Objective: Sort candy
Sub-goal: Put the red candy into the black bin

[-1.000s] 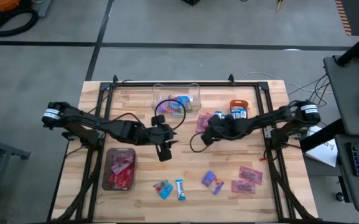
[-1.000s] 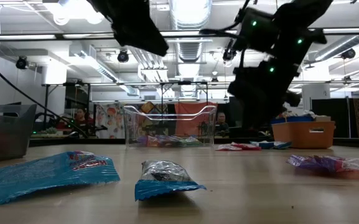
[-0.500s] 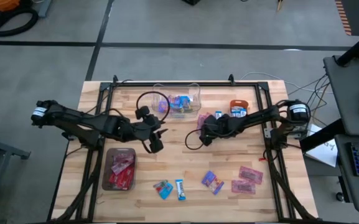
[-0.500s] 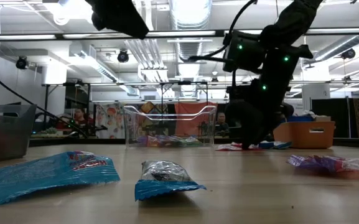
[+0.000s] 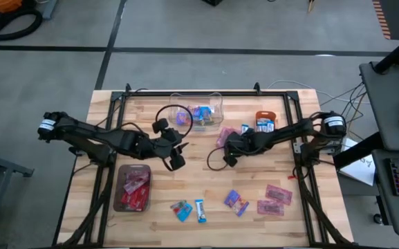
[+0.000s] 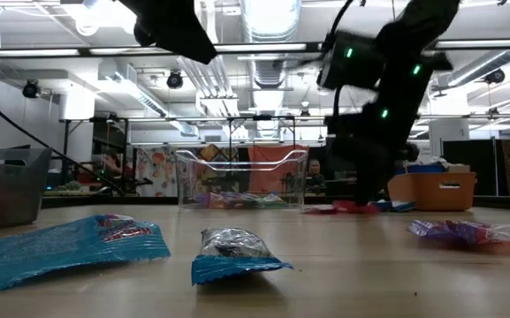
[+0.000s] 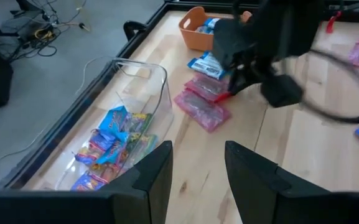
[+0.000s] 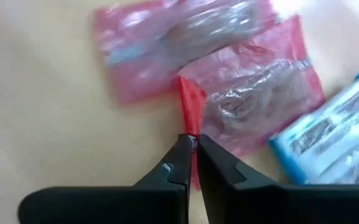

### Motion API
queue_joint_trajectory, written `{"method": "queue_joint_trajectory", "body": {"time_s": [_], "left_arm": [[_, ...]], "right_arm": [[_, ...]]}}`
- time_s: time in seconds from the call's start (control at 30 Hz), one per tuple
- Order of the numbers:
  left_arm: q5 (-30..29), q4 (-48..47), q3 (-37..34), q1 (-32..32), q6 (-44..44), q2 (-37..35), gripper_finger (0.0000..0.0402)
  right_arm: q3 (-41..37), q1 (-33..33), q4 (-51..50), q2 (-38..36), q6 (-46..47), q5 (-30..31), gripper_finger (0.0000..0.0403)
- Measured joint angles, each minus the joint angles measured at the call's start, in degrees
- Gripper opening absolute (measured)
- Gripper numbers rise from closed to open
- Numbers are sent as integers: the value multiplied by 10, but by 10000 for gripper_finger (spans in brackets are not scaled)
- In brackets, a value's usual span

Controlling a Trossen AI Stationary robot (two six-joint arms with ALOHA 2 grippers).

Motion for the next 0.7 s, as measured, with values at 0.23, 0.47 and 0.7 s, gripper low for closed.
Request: {"method": "queue_joint_trajectory", "body": {"time_s": [0.23, 0.47, 0.7], "left_arm": [[0, 0, 0, -19, -6, 0, 131], [0, 1, -6, -32, -13, 0, 131], [1, 1, -32, -41, -37, 0, 131]], "right_arm": [[6, 57, -21, -61, 12, -94, 9], [6, 105, -23, -78, 61, -130, 9], [6, 118, -54, -79, 61, -193, 12]]}}
